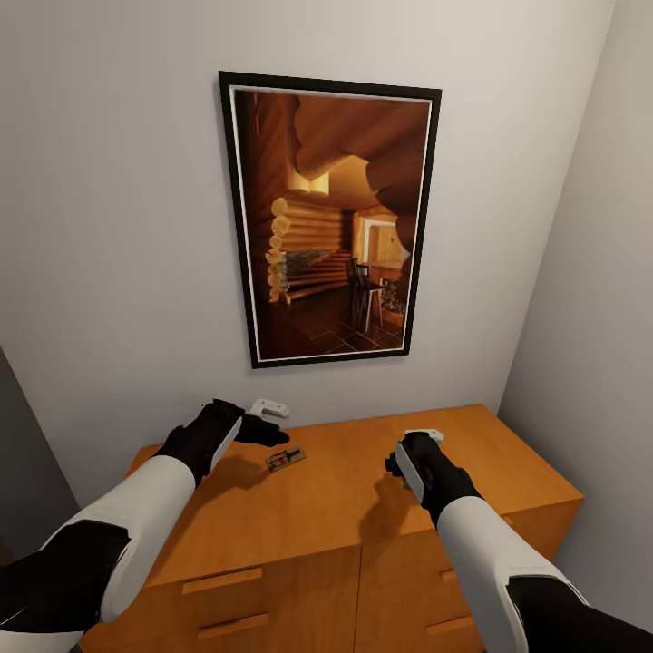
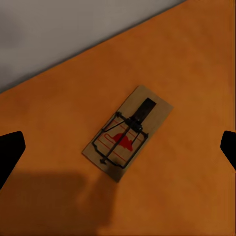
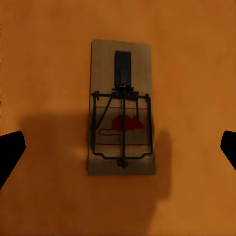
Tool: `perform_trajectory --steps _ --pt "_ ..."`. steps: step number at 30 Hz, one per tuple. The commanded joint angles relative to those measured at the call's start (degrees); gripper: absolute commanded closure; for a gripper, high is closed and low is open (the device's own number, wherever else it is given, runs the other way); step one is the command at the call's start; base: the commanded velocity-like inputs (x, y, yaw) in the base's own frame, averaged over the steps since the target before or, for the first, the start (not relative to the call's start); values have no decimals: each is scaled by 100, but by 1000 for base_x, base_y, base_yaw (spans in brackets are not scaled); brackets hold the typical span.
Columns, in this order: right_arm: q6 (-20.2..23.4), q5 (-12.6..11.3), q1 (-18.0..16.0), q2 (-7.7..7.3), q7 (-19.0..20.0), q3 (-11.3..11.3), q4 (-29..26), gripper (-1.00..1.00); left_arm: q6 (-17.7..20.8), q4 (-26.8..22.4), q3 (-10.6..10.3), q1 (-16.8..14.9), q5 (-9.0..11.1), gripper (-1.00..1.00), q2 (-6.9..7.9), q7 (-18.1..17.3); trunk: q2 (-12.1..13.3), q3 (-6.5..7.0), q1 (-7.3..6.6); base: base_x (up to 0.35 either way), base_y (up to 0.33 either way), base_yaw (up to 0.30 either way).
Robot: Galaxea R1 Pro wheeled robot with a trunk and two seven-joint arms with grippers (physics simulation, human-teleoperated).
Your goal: Take the four mousetraps from the cabinet in the bathroom and place them on the bathroom floor. Make sure all four end up on the same floor surface, and ensure that at least two of them are either under or directly next to the same bathroom sink.
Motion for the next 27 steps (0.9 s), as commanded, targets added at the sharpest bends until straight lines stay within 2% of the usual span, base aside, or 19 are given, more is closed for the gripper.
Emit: perform_trajectory --steps 1,5,15,20,27 --pt "16 -43 -4 -4 -12 -28 -6 -100 14 -8 -3 -4 -62 -100 -2 -43 -9 -11 2 0 0 0" --pt "-4 -241 -5 -119 4 -30 8 -100 11 -8 -3 -4 -61 -100 -8 -43 -9 -11 2 0 0 0" --pt "-20 -791 -5 -545 196 -31 25 -100 -2 -8 -3 -4 -61 -100 -11 -43 -9 -11 2 0 0 0" --pt "-19 -844 -5 -630 245 -31 21 -100 -3 -8 -3 -4 -61 -100 -9 -43 -9 -11 2 0 0 0" --pt "-19 -846 -5 -667 262 -31 19 -100 -14 -2 -3 -4 -61 -100 -4 -44 -9 -11 2 0 0 0"
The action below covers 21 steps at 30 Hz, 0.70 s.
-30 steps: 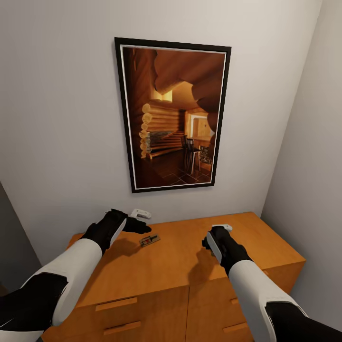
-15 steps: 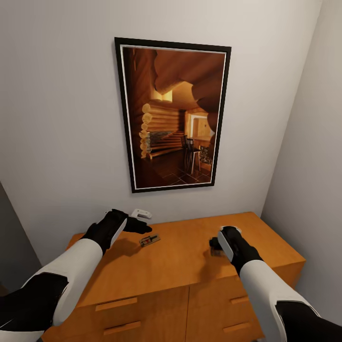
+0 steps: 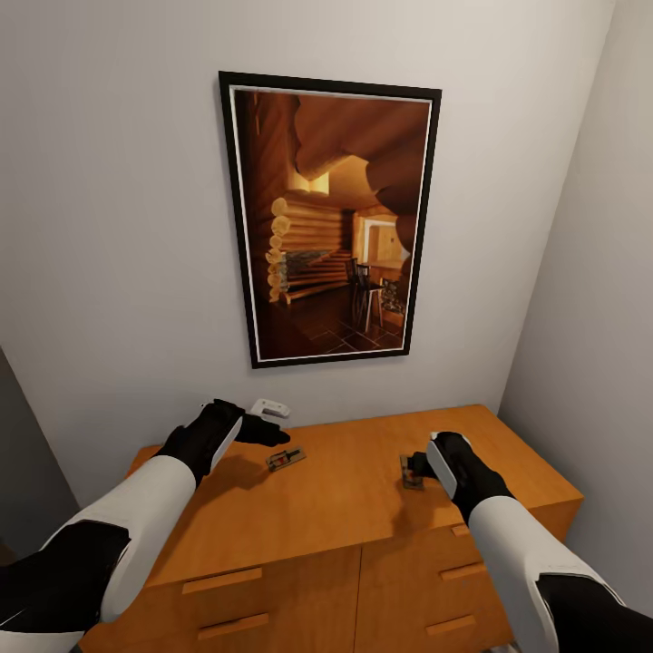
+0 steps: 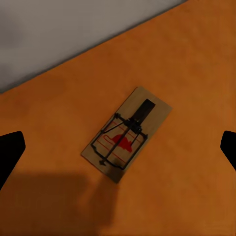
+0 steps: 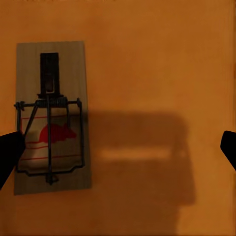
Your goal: Take the four mousetraps from the cabinet in the bathroom and place them on the bathroom floor. Make sure all four end up on the same floor surface, and ensure that at least two of them are either under or directly next to the same bathroom sink.
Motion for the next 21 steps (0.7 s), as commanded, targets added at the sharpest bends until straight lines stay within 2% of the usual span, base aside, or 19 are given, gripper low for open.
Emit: perform_trajectory --steps 1,12,21 --pt "10 -61 -4 2 -46 -19 -8 -100 13 -8 -2 -4 -61 -100 1 -43 -9 -11 2 0 0 0" --pt "11 -68 -4 18 -42 -7 -16 -100 6 -6 -2 -4 -61 -100 2 -43 -9 -11 2 0 0 0" --pt "29 -112 -32 121 -36 5 -27 -100 0 -6 -2 -4 -61 -100 2 -48 -9 -11 2 0 0 0"
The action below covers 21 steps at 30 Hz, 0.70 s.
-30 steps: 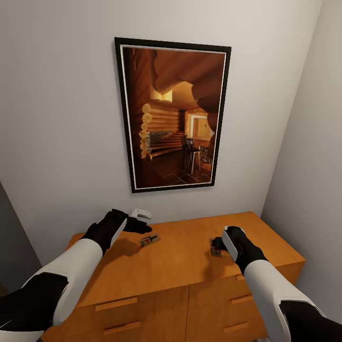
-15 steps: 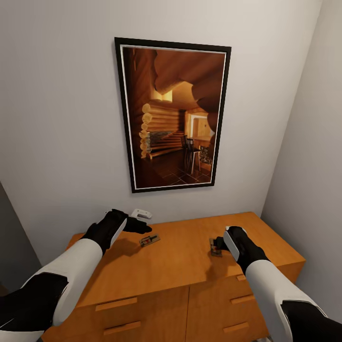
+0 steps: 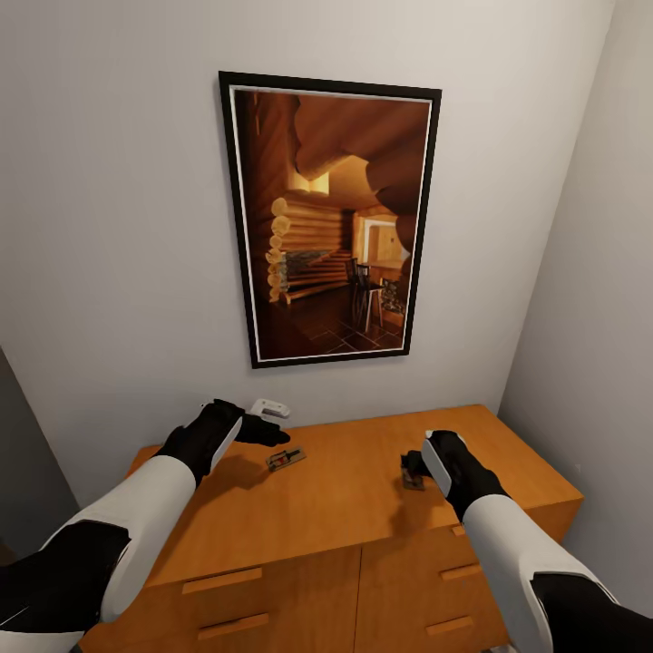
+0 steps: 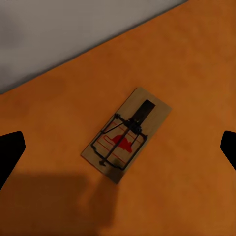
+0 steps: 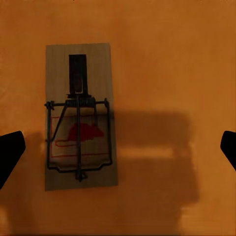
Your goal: Take the four mousetraps from the cabinet in the bathroom and place them on the bathroom floor. Make sure all four end up on the same floor surface, and ensure that at least two of them are either under or directly next to the same bathroom sink.
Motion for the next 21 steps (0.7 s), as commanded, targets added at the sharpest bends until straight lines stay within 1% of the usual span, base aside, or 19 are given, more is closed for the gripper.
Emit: perform_trajectory --steps 1,9,13,21 --pt "12 -64 -9 23 -41 -18 -6 -100 15 -10 -2 -4 -61 -100 1 -43 -9 -11 2 0 0 0" --pt "26 -88 -83 90 122 -17 9 -100 14 -16 -2 -4 -61 -100 -2 -45 -9 -11 2 0 0 0" --pt "31 -91 -124 89 220 -12 15 -100 14 -17 -2 -4 -61 -100 -5 -45 -9 -11 2 0 0 0" --pt "23 -69 -147 80 276 -3 19 -100 7 -24 -2 -4 -61 -100 -6 -42 -9 -11 2 0 0 0"
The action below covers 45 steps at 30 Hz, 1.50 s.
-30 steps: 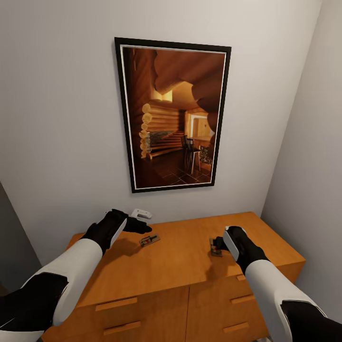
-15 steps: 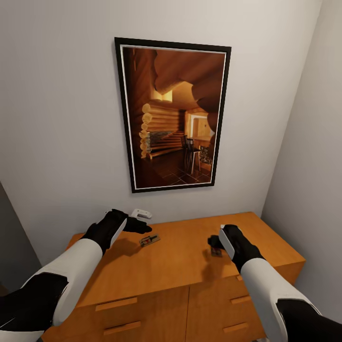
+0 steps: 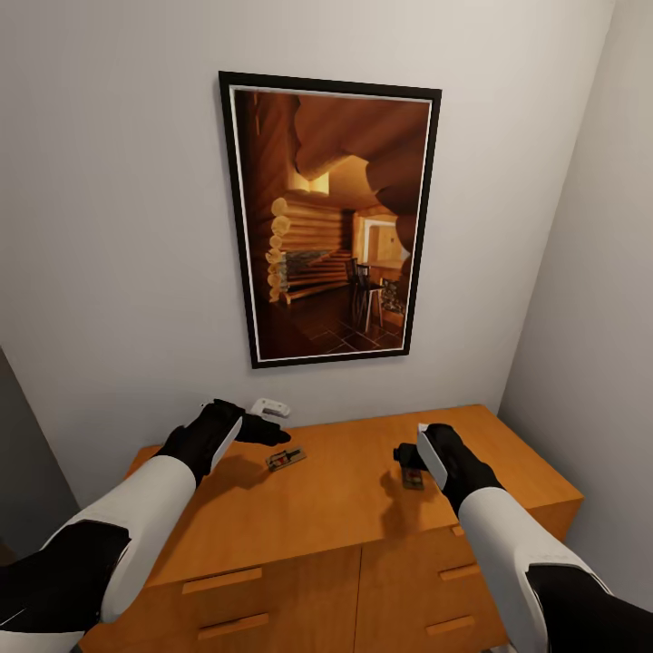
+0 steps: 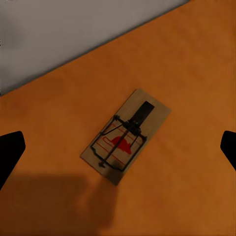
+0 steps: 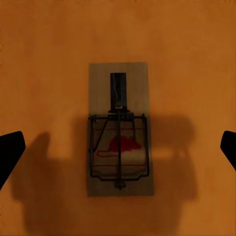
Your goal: Take the four mousetraps from the cabinet in the bathroom and place them on the bathroom floor. Make sure all four end up on the same floor surface, and ensure that at least two of them are either under or directly next to the same bathroom sink.
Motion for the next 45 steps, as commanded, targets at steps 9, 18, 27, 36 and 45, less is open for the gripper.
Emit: perform_trajectory --steps 9,18,27,36,45 --pt "0 -41 -9 -4 -35 -16 -7 -100 19 -2 -2 -4 -61 -100 6 -21 -9 -11 2 4 0 0" --pt "-12 -29 -10 -8 -33 -16 -7 -100 14 7 -2 -4 -64 -100 5 -5 -9 -11 2 128 0 0" --pt "-30 -20 -10 2 -32 -10 -7 -100 9 7 -2 -4 -61 -100 0 -2 -9 -11 2 35 0 0" --pt "-144 -18 -10 29 -32 0 55 -100 5 7 -2 -4 -61 -100 -1 -2 -9 -11 2 6 0 0" --pt "-606 -3 -10 42 -33 11 618 -100 4 7 -2 -4 -61 -100 -2 -2 -9 -11 2 1 0 0"
